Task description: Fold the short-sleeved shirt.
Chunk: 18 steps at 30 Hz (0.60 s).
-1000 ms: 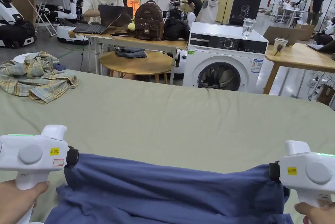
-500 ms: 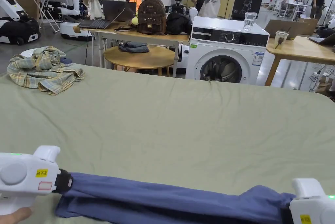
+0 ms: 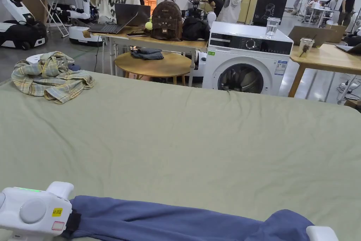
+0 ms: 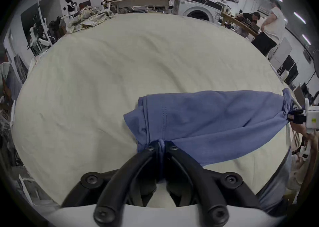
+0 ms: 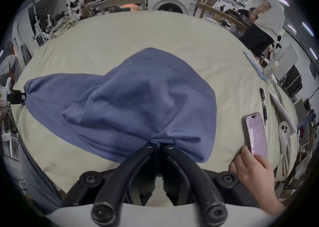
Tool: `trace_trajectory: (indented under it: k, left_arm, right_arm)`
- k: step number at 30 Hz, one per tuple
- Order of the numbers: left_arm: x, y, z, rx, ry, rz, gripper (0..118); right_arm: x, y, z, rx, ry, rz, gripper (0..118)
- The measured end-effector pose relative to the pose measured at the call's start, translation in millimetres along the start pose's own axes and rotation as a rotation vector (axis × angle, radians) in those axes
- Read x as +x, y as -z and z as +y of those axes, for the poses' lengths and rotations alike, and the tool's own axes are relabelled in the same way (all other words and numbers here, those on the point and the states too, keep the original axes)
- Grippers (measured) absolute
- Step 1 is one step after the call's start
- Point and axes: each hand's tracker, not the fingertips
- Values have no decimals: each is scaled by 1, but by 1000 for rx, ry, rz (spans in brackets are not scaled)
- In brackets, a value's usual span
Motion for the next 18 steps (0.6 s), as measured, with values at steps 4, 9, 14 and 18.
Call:
trace_trajectory:
  k: [4, 9, 14, 18]
  left_arm:
    - [12, -17, 9, 81, -15, 7, 37]
    - [39, -39, 25, 316, 37, -2, 37]
    - [69, -55, 34, 558, 76, 2, 37]
    - [95, -69, 35, 760, 88, 91, 37]
  right_arm:
    - [-9, -31, 11, 113, 13, -55, 49]
    - [-29, -63, 35, 335, 75, -60, 49]
    - [-55, -80, 52, 604, 126, -26, 49]
    - [-83, -94, 55, 862, 141, -63, 48]
